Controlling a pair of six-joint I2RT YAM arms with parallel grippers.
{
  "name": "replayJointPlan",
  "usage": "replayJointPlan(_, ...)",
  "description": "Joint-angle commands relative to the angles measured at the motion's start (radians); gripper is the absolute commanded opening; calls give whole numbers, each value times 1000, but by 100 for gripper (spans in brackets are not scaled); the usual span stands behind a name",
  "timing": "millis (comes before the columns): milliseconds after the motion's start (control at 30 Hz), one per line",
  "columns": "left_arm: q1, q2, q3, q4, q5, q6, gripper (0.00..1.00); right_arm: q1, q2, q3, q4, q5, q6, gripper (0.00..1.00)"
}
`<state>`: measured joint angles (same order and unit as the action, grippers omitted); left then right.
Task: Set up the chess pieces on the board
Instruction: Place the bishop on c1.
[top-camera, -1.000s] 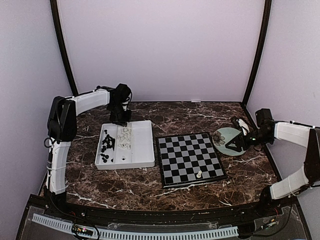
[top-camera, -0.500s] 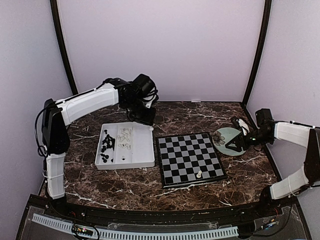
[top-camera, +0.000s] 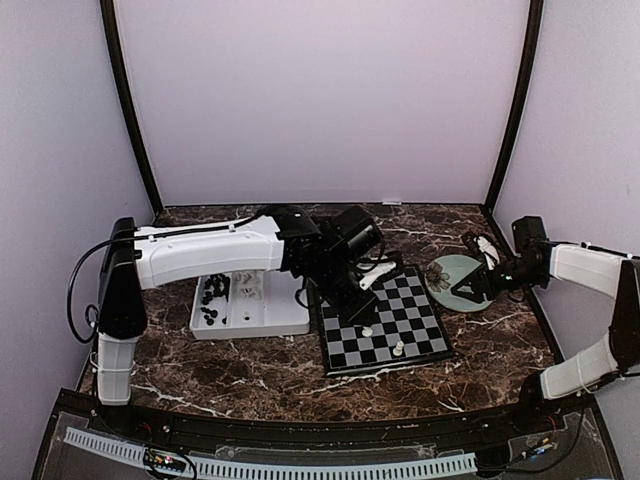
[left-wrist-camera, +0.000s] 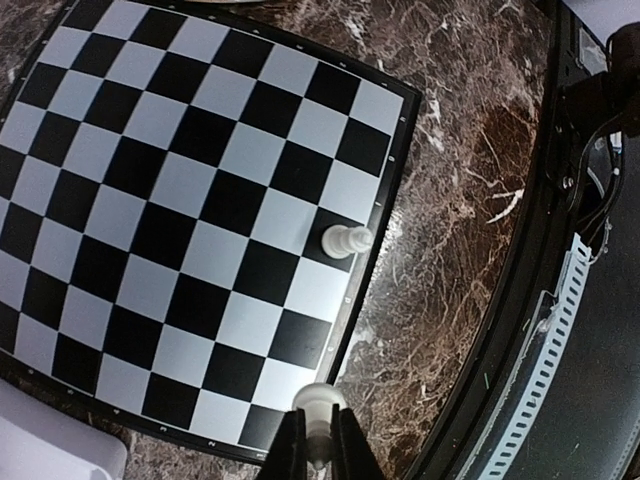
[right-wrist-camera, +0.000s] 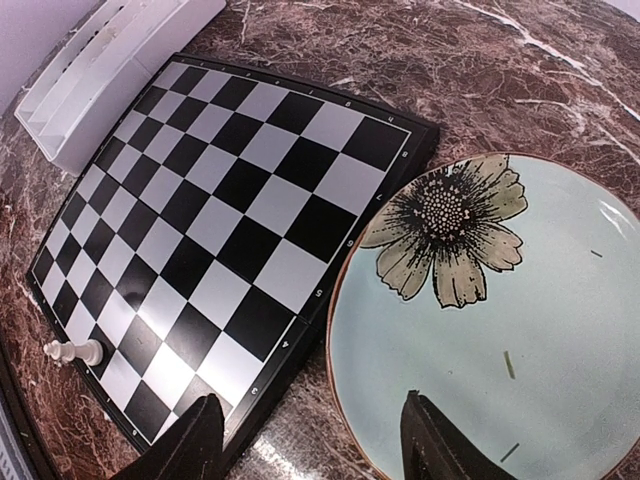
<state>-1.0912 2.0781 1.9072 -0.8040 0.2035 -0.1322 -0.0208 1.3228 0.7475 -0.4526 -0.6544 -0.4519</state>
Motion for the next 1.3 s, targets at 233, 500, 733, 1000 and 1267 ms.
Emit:
replayJointPlan(233,-53,105,2,35,-24,37,6,-2,-18,3,0,-11,-10,62)
replayJointPlan(500,-53,155,30,22,-39,48,6,-2,-14,3,0,-4,-15,62)
replayJointPlan(733,-53,175,49,17,-54,58,6,-2,-13,1,-1,-2,-16,62)
replayJointPlan(1000,-53,190,57,7,-49,51,9,-2,-14,3,-3,-4,-18,62)
replayJointPlan(1267,-53,196,57,-6,-32,52,11,-2,-18,1,-4,-4,-18,62)
